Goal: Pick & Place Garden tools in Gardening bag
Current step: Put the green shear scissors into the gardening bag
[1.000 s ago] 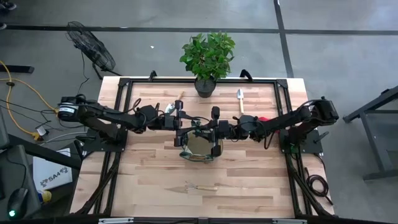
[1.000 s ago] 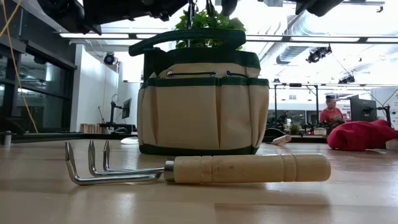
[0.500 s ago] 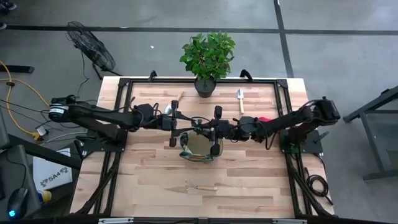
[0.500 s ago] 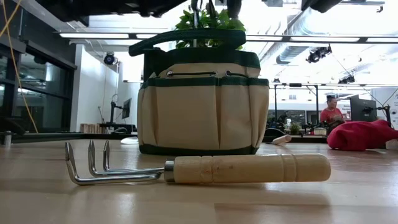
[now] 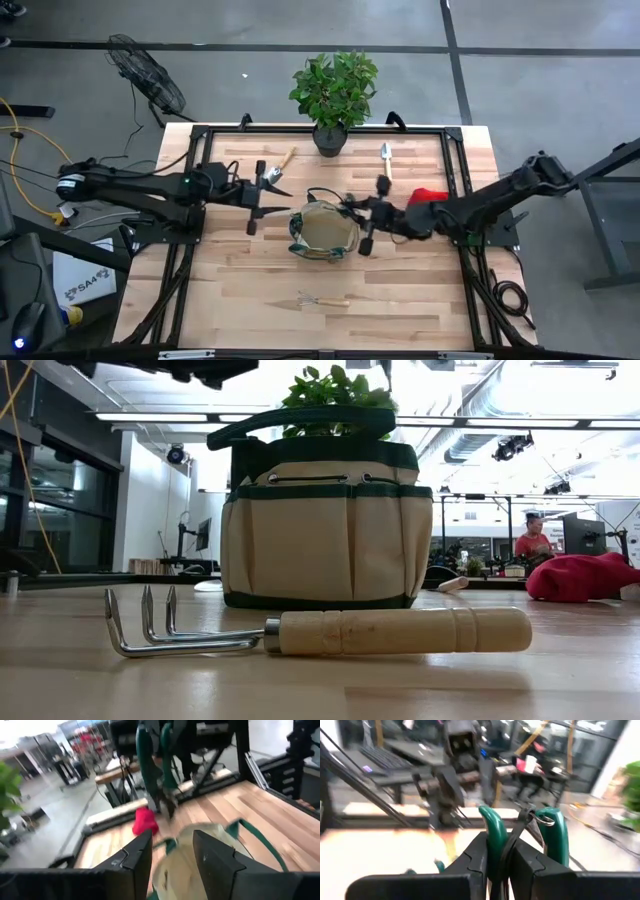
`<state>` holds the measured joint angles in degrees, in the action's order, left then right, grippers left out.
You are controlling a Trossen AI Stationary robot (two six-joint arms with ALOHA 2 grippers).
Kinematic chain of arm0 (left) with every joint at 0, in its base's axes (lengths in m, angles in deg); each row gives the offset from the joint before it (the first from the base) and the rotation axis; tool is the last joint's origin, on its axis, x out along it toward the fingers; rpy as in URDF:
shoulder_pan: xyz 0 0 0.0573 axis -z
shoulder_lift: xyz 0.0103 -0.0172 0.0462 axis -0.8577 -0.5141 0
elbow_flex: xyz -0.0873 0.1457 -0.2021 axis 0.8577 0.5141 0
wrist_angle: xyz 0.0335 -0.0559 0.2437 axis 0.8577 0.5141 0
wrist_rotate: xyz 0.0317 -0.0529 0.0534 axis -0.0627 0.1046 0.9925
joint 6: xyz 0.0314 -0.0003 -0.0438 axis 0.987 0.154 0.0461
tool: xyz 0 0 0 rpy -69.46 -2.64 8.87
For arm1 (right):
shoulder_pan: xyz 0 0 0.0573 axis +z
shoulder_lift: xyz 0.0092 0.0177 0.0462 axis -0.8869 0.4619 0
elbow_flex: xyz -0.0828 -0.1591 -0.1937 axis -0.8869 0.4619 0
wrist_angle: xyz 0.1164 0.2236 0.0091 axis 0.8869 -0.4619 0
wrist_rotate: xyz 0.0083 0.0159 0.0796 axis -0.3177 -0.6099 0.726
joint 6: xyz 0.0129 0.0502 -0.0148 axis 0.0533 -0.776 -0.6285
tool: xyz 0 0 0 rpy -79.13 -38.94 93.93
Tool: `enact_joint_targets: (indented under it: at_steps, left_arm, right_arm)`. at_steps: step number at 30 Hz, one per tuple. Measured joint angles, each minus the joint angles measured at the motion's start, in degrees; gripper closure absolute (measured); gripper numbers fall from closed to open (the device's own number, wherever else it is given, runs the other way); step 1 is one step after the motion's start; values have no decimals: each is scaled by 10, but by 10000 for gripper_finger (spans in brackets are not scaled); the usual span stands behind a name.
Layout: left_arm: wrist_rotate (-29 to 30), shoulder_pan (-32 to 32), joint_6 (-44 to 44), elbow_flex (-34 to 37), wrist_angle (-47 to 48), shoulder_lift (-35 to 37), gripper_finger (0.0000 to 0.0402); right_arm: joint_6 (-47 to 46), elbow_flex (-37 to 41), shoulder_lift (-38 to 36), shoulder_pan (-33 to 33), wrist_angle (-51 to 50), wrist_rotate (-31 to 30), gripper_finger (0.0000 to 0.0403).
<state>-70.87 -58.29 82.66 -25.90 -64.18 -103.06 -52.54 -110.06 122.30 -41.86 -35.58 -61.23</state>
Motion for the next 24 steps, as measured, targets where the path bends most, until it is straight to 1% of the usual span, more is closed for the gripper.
enact_joint_targets:
  at_steps: [2, 6, 8, 10, 15, 19, 24]
  left_arm:
    - [0, 0, -9, 0, 35, 19, 263]
    - [4, 0, -20, 10, 71, 46, 263]
    - [9, 0, -22, 24, 71, 54, 263]
    - [11, 0, -31, 39, 72, 58, 263]
    - [11, 0, -52, 71, 70, 62, 263]
    - [23, 0, -66, 92, 67, 62, 263]
    - [47, 0, -75, 120, 69, 62, 263]
  right_arm:
    - [-18, 0, -15, 25, -37, -41, 365]
    - [-102, 0, -28, 70, -136, -133, 365]
    - [-149, 2, -26, 84, -177, -153, 365]
    - [-185, 11, -20, 91, -180, -156, 365]
    - [-221, 48, -8, 97, -131, -156, 365]
    - [-227, 73, 4, 97, -74, -142, 365]
    - [-199, 82, 23, 98, -19, -136, 365]
